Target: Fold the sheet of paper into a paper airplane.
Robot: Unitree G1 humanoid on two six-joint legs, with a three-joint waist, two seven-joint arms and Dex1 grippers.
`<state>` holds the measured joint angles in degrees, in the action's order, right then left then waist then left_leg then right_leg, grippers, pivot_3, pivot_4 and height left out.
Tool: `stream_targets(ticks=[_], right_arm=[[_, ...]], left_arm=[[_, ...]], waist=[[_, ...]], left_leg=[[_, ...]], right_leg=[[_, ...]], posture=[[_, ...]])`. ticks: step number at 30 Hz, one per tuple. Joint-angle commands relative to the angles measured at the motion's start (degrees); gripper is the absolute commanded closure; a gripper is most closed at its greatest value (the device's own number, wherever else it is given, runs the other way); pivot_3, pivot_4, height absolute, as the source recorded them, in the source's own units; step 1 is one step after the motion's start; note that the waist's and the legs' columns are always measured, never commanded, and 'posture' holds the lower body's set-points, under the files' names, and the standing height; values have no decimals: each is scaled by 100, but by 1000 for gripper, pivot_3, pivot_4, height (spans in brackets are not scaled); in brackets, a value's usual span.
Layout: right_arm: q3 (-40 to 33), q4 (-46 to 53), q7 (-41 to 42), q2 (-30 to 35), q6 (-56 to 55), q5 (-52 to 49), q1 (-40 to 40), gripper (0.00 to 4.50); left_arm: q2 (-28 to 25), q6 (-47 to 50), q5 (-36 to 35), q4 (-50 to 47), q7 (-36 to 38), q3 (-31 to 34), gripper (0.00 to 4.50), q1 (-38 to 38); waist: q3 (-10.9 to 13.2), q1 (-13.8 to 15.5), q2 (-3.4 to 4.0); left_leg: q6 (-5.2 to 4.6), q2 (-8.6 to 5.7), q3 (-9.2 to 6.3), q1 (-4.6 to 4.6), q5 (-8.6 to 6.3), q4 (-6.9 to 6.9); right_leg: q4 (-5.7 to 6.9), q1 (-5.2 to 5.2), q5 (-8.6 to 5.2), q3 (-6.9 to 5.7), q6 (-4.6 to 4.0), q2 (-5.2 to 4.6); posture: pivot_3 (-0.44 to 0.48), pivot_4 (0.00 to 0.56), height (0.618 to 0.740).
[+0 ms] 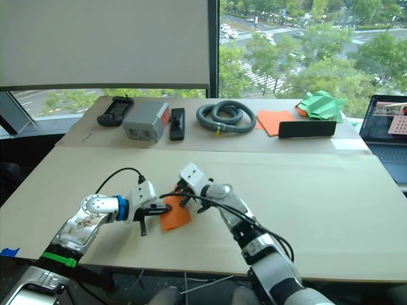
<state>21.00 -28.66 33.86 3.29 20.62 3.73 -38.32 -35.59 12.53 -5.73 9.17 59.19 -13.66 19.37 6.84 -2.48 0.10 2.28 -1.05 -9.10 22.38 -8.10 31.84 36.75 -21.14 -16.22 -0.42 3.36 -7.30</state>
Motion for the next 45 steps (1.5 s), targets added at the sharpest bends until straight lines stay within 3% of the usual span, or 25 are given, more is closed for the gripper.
stream_targets(ticks=[1,13,22,35,45], right_arm=[[254,364,199,201,667,143,501,4500],[575,1722,367,590,1474,135,1216,4500],[-157,2282,143,274,513,-352,1085,4500],[294,1523,48,427,733,46,1129,4500],[501,1952,543,756,1414,-151,1652,4500]], left_arm=[[-3,187,308,367,13,-288,4491,-131],[68,73,337,613,49,-340,4491,18],[89,20,342,687,74,-352,4491,43],[42,5,356,697,114,-342,4491,70],[23,-5,354,692,118,-356,4491,65]], waist=[[-1,4,-2],[-10,44,-10],[6,43,-16],[9,41,-12],[-2,59,-7]], left_leg=[[0,0,0,0,0,0],[9,-2,4,5,-6,1],[12,-2,-1,31,-7,0],[11,-3,-2,45,-7,1],[11,-3,-1,45,-7,1]], right_leg=[[0,0,-1,0,0,0],[-8,7,-12,-5,8,-14],[-11,-9,-13,-15,8,-16],[-15,-12,-10,-24,13,-15],[-22,-6,-11,-22,12,-16]], posture=[[0,150,702],[0,150,702],[0,150,702],[0,150,702],[0,150,702]])
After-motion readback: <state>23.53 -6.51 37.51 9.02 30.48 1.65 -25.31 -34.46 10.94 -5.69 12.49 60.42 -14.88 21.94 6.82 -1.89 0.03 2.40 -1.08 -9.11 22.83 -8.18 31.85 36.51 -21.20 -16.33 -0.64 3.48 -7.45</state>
